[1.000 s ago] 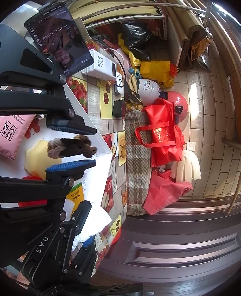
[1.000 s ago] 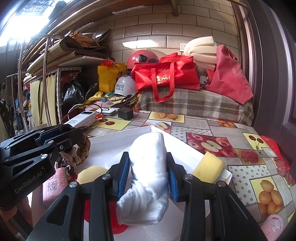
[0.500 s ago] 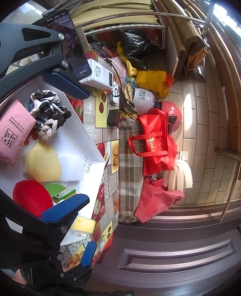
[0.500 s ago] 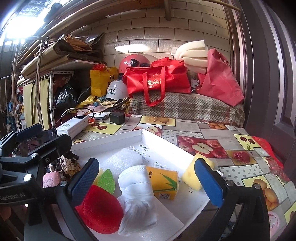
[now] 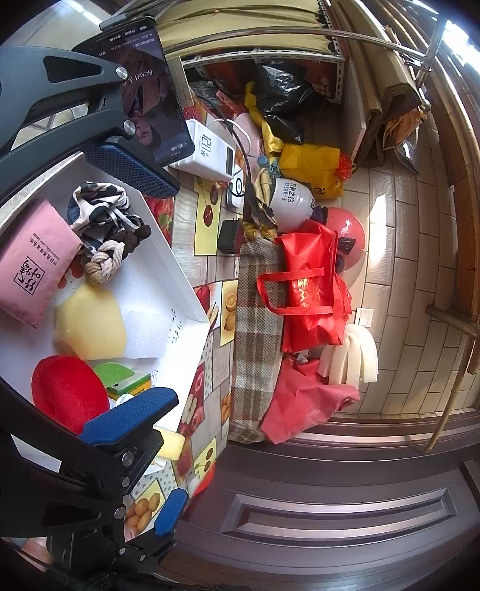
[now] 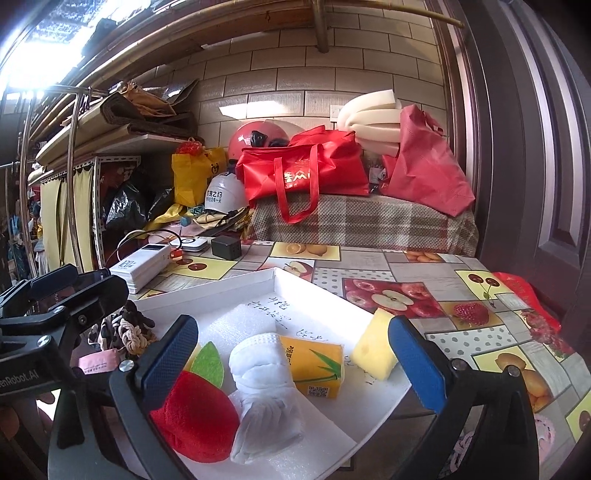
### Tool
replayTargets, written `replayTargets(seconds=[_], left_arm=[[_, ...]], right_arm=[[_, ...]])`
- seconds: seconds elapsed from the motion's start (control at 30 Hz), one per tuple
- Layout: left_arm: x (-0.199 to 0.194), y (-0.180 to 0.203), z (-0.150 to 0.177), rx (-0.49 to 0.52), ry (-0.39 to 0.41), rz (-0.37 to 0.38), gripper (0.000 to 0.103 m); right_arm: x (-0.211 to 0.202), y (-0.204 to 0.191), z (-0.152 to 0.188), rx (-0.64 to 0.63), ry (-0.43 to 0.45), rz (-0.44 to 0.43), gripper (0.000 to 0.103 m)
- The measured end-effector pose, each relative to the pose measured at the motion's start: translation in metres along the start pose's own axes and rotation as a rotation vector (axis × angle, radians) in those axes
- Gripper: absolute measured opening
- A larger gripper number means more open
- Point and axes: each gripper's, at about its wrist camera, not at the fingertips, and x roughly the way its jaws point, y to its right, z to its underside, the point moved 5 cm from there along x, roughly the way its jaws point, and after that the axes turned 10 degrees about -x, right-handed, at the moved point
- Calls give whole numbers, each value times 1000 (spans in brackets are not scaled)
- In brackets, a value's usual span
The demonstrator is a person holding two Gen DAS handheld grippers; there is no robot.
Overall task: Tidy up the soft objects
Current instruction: 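Open the left gripper to drop the rope toy in the tray while the right gripper releases the sock, then move the left gripper to the knotted rope while the right gripper grasps the pink plush ball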
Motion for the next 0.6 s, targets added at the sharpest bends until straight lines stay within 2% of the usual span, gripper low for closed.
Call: replayTargets(seconds=[0.4,0.47,0.6], left_arm=[[-19,12,9,23,7,-7,103],[-21,16,13,50,-3,-24,103],[-33,36,21,120,4,4,103]], right_arm=[[-30,13,13,28,-15,22,103],[-44,16,15,37,19,12,103],[-68,23,25,40,11,-11,103]])
